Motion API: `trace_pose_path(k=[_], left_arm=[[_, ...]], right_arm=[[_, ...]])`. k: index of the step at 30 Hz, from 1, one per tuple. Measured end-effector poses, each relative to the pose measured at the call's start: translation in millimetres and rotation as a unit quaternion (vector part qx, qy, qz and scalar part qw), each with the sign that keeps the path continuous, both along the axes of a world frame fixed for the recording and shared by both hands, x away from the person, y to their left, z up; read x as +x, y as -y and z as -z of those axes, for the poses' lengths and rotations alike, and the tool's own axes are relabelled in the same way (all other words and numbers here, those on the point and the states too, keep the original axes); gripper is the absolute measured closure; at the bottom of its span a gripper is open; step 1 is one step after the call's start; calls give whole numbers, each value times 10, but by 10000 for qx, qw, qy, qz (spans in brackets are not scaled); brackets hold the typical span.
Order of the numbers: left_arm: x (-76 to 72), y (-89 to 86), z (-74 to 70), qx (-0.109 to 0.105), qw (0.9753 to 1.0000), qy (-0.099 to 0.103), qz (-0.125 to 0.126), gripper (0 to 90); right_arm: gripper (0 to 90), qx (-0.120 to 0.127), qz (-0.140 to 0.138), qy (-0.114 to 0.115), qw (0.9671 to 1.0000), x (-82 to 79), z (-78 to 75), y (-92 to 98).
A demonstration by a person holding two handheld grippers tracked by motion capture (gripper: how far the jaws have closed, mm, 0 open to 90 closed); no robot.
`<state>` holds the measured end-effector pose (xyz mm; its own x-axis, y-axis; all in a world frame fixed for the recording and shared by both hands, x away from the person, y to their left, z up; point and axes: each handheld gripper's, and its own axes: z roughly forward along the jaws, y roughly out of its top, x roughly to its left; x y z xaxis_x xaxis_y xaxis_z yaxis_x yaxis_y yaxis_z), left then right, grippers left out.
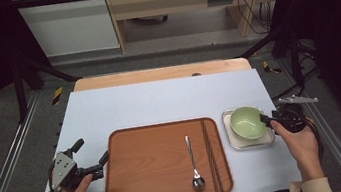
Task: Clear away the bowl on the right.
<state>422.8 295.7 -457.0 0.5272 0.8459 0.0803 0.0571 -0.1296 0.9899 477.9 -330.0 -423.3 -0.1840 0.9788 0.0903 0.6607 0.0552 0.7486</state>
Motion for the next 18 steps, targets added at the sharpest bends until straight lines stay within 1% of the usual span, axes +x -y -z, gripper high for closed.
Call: trace_pose_path(k=[1,3,7,8,11,13,14,15,18], left_arm=[[-2,4,2,2,10000,-3,0,33],[-6,8,1,9,10000,-3,4,33],[-5,11,0,14,10000,3,7,35],[-4,11,2,22,10000,-4,11,35],[-3,12,2,20,10000,-3,12,35],[-5,12,0,14,10000,2,7,35],[-6,12,-1,15,10000,6,8,35],[-6,12,-1,12,10000,10,5,36],[-6,13,-1,26,10000,10,10,36]], right_arm=[[504,22,36,-60,10000,14,15,-12],[526,17,12,-154,9999,41,56,-24],[574,106,67,-319,9994,81,109,-35],[588,101,69,-314,9994,94,122,-34],[617,140,108,-422,9990,127,139,-50],[634,90,119,-471,9988,149,154,-57],[643,107,136,-501,9986,158,157,-65],[650,64,103,-500,9987,166,168,-60],[672,61,114,-556,9984,179,181,-70]])
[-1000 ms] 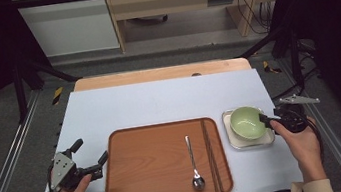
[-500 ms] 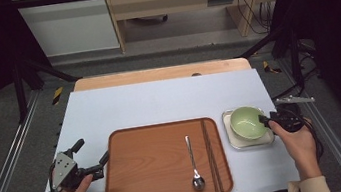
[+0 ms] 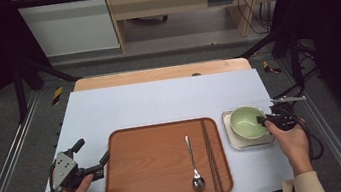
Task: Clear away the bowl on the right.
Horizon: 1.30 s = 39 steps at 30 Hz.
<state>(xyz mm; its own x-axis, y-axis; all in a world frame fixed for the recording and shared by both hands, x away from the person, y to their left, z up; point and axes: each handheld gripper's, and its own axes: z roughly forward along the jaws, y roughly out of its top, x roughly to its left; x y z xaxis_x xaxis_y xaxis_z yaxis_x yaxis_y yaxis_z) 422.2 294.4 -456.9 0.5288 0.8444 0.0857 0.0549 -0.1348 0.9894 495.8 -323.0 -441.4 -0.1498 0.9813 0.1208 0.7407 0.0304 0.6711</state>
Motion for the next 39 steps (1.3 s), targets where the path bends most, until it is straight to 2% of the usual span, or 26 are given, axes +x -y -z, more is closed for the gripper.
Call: trace_pose_path(k=[9,12,14,22,25,31,39], left_arm=[[2,2,1,-7,10000,-1,5,38],[1,0,0,-8,10000,3,7,38],[2,1,0,-10,10000,3,7,38],[3,2,0,-8,10000,3,10,39],[2,-3,-4,-14,10000,13,3,39],[2,-7,-5,-23,10000,19,-7,39],[1,-27,-8,-67,10000,41,-37,39]], right_arm=[[774,-55,61,-125,9999,29,22,-29],[821,-8,82,-131,9999,32,13,-41],[821,-47,78,-105,9999,36,10,-44],[837,263,153,-122,9995,23,-9,-25],[834,372,176,-73,9991,17,-28,-26],[828,297,229,139,9992,-13,-86,-31],[829,506,276,292,9979,-68,-170,-21]])
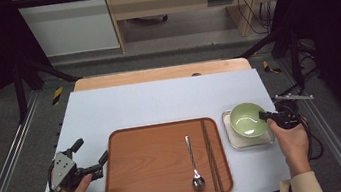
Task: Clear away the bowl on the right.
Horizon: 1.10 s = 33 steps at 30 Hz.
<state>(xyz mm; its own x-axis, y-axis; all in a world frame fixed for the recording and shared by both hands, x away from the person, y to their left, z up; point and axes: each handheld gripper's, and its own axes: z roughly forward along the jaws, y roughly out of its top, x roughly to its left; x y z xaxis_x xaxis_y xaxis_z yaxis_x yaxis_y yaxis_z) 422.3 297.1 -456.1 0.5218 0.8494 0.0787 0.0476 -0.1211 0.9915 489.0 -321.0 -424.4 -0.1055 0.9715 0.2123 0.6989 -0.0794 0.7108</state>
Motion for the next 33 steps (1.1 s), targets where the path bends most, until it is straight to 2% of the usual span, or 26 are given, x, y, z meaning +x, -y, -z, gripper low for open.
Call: trace_pose_path(k=[17,23,33], left_arm=[[3,-10,11,-50,10000,0,-1,38],[-1,-21,6,-68,10000,21,-6,37],[-1,-32,3,-80,10000,38,-26,37]], right_arm=[[830,76,-201,223,9995,-52,-100,-44],[830,149,-265,288,9991,-71,-165,-111],[830,227,-551,407,9974,-91,-267,-283]])
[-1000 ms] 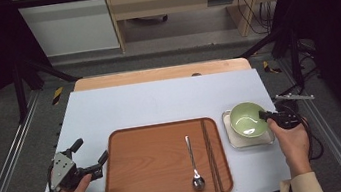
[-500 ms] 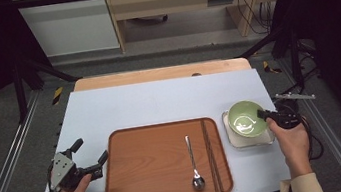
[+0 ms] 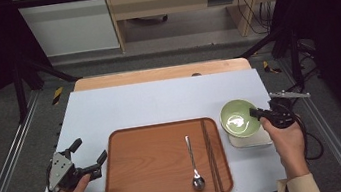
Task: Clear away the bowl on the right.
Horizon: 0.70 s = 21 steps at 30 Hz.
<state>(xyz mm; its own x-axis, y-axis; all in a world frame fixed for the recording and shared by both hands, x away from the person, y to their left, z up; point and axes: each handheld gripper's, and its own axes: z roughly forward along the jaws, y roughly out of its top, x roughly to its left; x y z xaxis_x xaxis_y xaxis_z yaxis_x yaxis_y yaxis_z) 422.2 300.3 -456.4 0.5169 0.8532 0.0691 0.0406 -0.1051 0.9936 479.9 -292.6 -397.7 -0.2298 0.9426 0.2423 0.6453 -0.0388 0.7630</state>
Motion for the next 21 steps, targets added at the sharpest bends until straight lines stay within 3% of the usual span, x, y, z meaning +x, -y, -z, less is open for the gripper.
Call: trace_pose_path(k=[9,21], left_arm=[[-4,-5,-4,-12,10000,16,-9,37],[-7,-20,-13,-28,10000,28,-24,37]], right_arm=[[831,-24,-415,103,9991,-20,-99,-304],[831,-125,-1020,95,9947,-36,-75,-808]])
